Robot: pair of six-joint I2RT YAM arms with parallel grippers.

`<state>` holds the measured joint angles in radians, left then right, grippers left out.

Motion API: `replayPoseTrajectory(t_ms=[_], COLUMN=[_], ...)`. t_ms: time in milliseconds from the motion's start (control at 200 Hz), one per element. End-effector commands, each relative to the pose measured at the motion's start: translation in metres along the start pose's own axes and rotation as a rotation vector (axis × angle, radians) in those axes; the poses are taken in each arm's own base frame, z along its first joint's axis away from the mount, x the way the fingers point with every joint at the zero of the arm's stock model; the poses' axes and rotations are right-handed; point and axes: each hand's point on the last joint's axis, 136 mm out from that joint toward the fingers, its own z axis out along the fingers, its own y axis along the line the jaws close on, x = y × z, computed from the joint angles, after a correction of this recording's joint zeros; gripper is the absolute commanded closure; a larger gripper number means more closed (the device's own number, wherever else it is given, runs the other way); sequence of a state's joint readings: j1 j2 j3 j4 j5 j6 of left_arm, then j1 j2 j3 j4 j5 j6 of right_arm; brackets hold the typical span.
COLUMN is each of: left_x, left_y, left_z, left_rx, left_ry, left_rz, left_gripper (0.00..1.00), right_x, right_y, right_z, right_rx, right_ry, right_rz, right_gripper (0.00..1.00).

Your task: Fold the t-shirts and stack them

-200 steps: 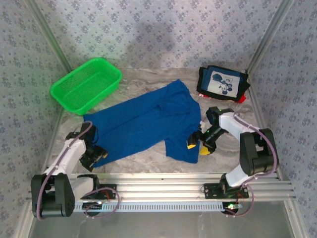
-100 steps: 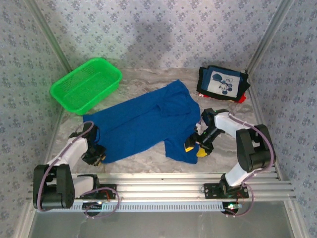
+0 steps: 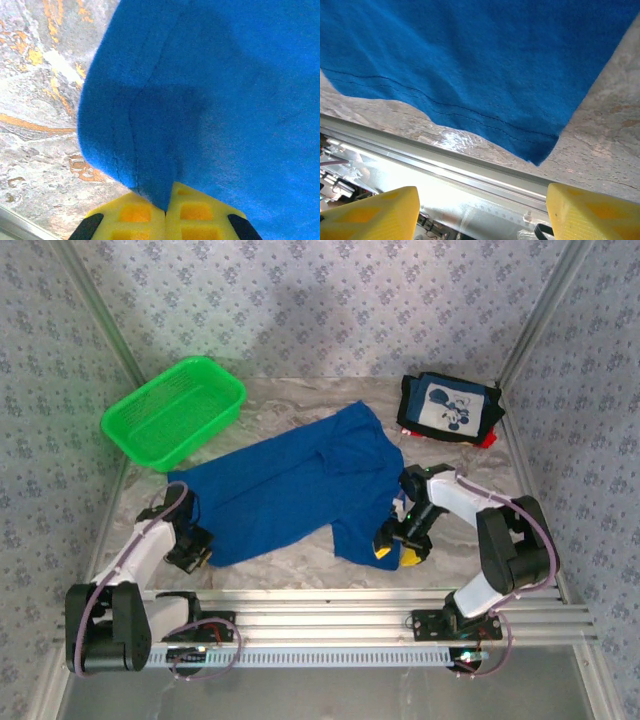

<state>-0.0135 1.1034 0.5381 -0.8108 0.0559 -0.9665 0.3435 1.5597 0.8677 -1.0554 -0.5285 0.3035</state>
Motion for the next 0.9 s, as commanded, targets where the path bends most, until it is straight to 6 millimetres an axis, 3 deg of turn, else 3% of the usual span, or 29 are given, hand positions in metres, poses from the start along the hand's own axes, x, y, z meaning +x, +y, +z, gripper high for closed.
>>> replayPoseTrajectory(t_ms=[0,200,600,710,894], left_x=[0.002,0.002,0.002,0.001,-0.001], left_y=[0.001,0.000,-0.004,-0.006,-0.008], left_z=[-0.005,-0.012,-0.021,-0.023,-0.027], left_rx=[0.018,0.041,0.081,0.092,0.097], left_ry=[-0.003,-0.017,-0.035,-0.043,-0.049], left_rz=[0.012,0.020,0.027,0.031,0.049], left_gripper=[1.00,1.00,1.00,1.00,1.00], right_x=[0.007,0.007,0.003,-0.005,-0.025], right_y=[-0.007,-0.004,-0.020,-0.021,-0.015], right_z=[0.008,0.020,0.039,0.037,0.015], right_rx=[0.049,0.054,0.137,0.162,0.194], right_ry=[0.038,0.069,0.113,0.087,0.003], right_rz=[0.041,0.031,0.063,0.050,0.020], right_gripper=[0.31,0.34,0.47,0.60,0.93])
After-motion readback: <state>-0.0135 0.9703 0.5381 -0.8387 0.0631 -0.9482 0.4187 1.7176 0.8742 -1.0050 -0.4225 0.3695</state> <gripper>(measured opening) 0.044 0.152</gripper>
